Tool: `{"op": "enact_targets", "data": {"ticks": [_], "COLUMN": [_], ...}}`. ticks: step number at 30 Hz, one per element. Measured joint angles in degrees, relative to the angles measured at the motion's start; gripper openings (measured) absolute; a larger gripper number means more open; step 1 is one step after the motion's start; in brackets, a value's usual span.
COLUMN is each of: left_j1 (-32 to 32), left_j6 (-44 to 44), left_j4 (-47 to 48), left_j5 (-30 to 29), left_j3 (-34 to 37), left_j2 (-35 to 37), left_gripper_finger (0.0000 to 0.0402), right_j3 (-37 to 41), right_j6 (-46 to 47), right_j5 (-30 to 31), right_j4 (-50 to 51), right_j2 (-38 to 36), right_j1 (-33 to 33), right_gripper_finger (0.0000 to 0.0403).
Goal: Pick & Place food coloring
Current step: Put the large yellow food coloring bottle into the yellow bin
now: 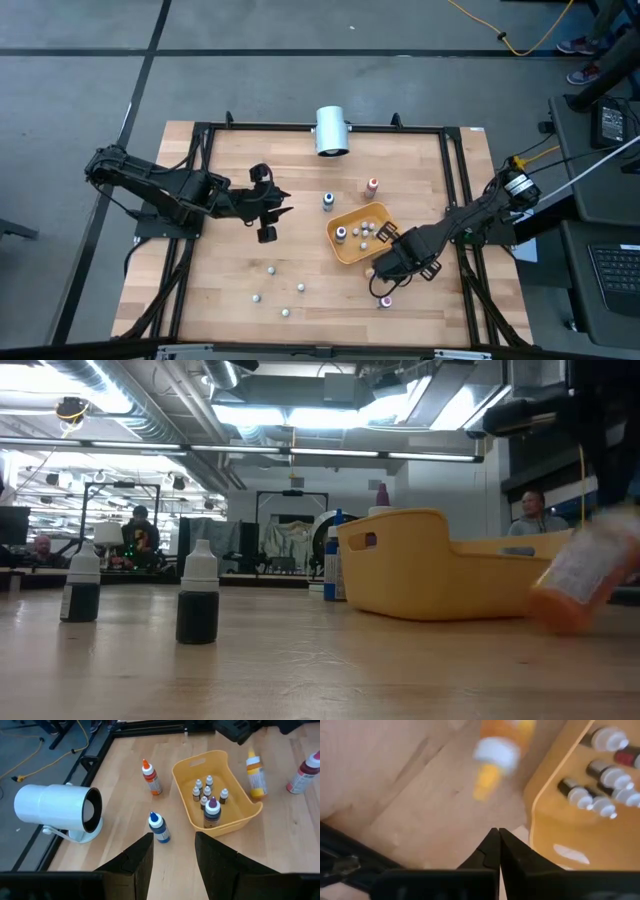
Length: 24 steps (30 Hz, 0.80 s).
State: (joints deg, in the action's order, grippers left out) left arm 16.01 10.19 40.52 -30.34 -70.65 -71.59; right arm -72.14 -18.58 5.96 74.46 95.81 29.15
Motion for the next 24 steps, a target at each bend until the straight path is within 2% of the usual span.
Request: {"op": "enact_targets", "data": {"ticks": [11, 17, 24], "left_j1": [0.00, 0.00, 0.00], "left_j6": [-0.03, 0.05, 0.07], "left_j4": [-0.01, 0.01, -0.01], "left_j5": [-0.01, -0.01, 0.01], "left_j3": [0.00, 0.00, 0.00], "left_j2": [0.00, 0.00, 0.00], "left_gripper_finger": [0.0141, 0.0141, 0.0141], "right_j3": [0.00, 2.33, 8.49], "right_j6": [0.81, 10.26, 22.57], "right_j5": [-0.29, -7.43, -9.10], "right_j4": [-5.70, -11.37, -16.04], "right_j2": [0.00, 0.00, 0.00], "right_j1": [-0.02, -0.04, -0.04], "right_gripper_finger": [0.0004, 0.0023, 0.0051]}}
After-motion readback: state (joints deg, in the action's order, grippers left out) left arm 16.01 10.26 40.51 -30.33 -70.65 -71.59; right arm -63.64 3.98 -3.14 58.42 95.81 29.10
